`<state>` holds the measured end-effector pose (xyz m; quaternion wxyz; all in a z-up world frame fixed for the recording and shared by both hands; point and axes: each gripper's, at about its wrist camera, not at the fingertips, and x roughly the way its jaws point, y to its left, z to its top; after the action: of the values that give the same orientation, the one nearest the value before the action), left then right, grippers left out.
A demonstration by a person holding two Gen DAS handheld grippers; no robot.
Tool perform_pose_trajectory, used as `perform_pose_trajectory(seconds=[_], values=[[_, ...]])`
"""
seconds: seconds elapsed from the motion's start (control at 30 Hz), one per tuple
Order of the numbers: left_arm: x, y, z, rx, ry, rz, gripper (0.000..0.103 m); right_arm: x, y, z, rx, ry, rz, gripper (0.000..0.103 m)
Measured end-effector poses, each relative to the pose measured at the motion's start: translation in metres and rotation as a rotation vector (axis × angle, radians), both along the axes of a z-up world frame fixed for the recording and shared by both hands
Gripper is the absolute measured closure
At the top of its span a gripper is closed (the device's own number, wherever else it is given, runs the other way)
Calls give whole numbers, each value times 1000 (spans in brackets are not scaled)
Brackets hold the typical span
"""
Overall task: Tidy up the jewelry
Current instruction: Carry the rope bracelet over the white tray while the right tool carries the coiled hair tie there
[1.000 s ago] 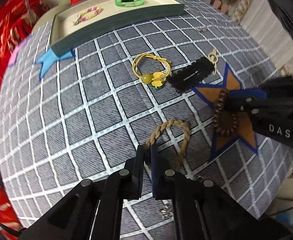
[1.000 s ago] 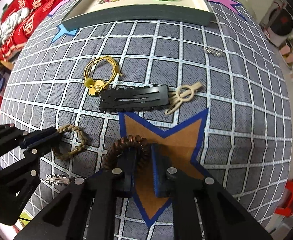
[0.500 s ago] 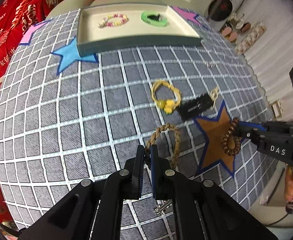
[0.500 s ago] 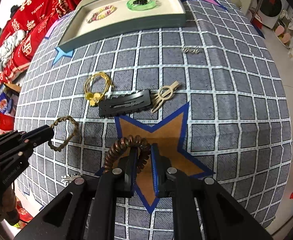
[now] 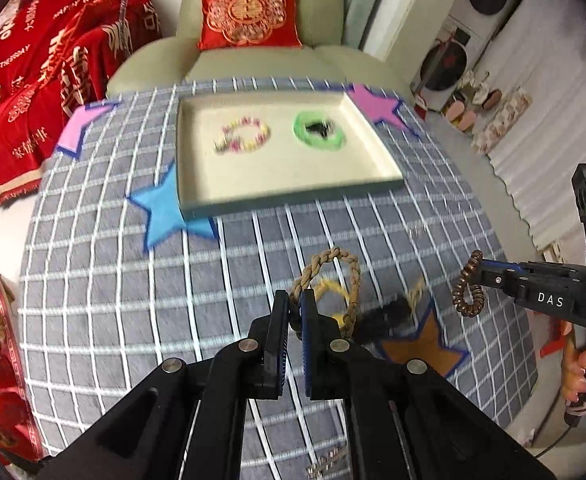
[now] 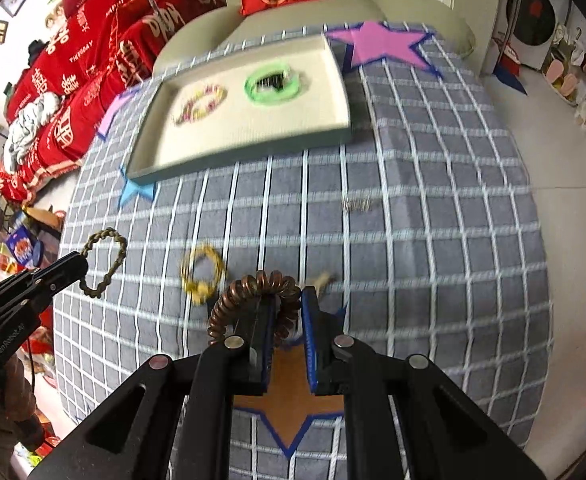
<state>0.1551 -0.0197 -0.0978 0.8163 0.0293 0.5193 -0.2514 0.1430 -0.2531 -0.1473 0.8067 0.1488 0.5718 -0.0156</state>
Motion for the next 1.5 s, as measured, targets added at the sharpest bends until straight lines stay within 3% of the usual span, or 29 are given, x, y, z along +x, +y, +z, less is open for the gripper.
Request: perform_pose_trajectory(seconds=[0.27,0.6,1.03,1.3,1.5], values=[[45,-14,15,-2,-55,55,89,59,-21,19,-16,-57,25,89],[102,-33,5,15,-66,118,89,135,-33,15,-14,-77,51,89],[155,-53,-49,95,-2,184,89,195,-34,-38,7,7,67,89],[170,-58,-80,154,38,209,89,209,-33,-68,1,56,70,89],[170,-66,-94,226,21,196,89,213,-32,-85,-15,81,87,89]])
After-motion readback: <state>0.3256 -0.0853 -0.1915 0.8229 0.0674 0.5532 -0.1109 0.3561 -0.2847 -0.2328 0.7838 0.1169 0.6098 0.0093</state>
